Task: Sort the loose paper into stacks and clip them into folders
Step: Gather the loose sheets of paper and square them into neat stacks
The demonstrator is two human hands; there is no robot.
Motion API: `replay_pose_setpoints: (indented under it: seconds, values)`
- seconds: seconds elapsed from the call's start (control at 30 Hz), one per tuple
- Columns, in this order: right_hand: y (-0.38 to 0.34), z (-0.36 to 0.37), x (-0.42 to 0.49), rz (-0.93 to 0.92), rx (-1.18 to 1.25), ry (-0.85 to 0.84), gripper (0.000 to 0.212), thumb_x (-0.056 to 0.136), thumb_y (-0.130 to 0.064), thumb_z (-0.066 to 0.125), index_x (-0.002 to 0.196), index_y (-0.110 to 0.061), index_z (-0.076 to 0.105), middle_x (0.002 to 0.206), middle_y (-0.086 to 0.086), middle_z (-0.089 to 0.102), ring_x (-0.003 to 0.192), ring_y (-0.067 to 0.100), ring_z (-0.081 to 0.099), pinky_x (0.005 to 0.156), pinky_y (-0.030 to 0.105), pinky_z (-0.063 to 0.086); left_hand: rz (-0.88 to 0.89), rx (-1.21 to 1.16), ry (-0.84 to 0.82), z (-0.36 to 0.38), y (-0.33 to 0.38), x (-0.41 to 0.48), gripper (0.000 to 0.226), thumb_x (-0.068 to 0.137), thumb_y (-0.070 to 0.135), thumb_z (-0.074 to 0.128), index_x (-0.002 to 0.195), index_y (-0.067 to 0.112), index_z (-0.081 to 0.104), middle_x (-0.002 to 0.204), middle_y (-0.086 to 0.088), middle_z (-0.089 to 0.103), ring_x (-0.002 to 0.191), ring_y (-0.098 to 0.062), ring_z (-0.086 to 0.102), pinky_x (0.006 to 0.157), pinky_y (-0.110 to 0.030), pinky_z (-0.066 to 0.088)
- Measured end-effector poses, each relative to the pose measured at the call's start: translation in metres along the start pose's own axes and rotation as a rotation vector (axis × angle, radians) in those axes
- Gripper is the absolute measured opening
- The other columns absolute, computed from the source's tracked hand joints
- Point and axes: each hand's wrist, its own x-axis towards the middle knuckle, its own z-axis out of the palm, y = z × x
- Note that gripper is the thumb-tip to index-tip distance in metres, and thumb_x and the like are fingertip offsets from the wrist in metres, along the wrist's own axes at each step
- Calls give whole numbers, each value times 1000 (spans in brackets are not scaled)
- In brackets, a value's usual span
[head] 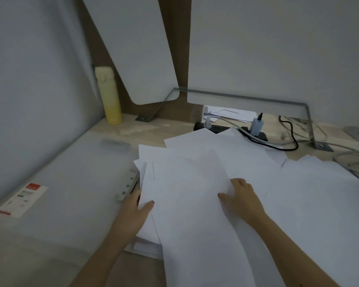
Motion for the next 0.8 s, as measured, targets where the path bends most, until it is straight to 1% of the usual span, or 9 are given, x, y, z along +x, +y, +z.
replay_pose_setpoints:
  seconds: [0.07, 0.17, 0.3, 0.4, 0.5, 0.6, 0.67, 0.73, 0.8]
  values:
    - [5, -4, 1, -8, -79, 5, 57, 87, -42, 54, 134, -12, 39, 138, 4, 38, 127, 23, 35, 97, 30, 35, -6, -51, 14, 2, 5, 2, 23, 93, 8, 51, 109, 24, 46, 89, 22, 51, 84, -3, 53, 74, -20, 41]
    - [14, -12, 0, -2, -139, 12, 60, 83, -48, 58, 131, -15, 43, 133, 5, 41, 123, 23, 38, 98, 30, 36, 9, -65, 47, 8, 8, 3, 26, 90, 10, 56, 109, 26, 49, 92, 22, 54, 92, -9, 56, 84, -25, 43]
    - [22, -18, -3, 55, -143, 8, 65, 79, -55, 60, 129, -16, 43, 128, 6, 45, 120, 24, 40, 96, 30, 36, 28, -211, 50, 9, 17, 2, 39, 90, 7, 56, 122, 27, 45, 106, 13, 57, 94, 1, 55, 75, -17, 43]
    - [24, -16, -5, 75, -157, 36, 67, 77, -58, 59, 128, -17, 43, 125, 7, 48, 118, 25, 42, 95, 30, 36, 55, -296, 106, 3, 23, -2, 49, 91, 4, 53, 137, 17, 38, 123, 5, 52, 104, -5, 52, 79, -15, 39]
    - [23, -15, -7, 79, -163, 63, 66, 79, -57, 58, 128, -17, 43, 125, 7, 48, 117, 25, 42, 95, 30, 36, 58, -336, 110, 1, 21, -9, 53, 91, 3, 53, 140, 13, 38, 127, -1, 54, 117, -16, 51, 86, -20, 40]
    - [23, -12, -12, 89, -147, 90, 62, 80, -55, 58, 129, -18, 45, 126, 7, 47, 117, 25, 41, 96, 31, 35, 76, -322, 65, 0, 21, -27, 49, 89, 9, 56, 136, 17, 44, 121, 10, 57, 122, -12, 51, 97, -28, 40]
    - [23, -9, -16, 84, -134, 121, 57, 82, -52, 57, 128, -18, 47, 124, 8, 48, 116, 25, 40, 96, 30, 34, 69, -348, 4, 0, 21, -42, 45, 83, 27, 65, 127, 28, 54, 113, 25, 63, 114, 0, 56, 99, -28, 43]
    - [22, -5, -20, 84, -100, 153, 51, 85, -46, 57, 126, -18, 49, 122, 6, 47, 115, 24, 40, 96, 30, 34, -2, -444, -13, 4, 19, -54, 54, 60, 50, 78, 108, 30, 64, 101, 16, 71, 98, -4, 64, 91, -31, 51]
    - [20, -2, -24, 89, -60, 180, 43, 87, -39, 55, 125, -18, 50, 122, 5, 46, 116, 23, 38, 96, 29, 34, -84, -514, -39, 16, 13, -61, 47, 55, 40, 83, 95, 27, 62, 82, 11, 74, 79, -8, 69, 72, -26, 58]
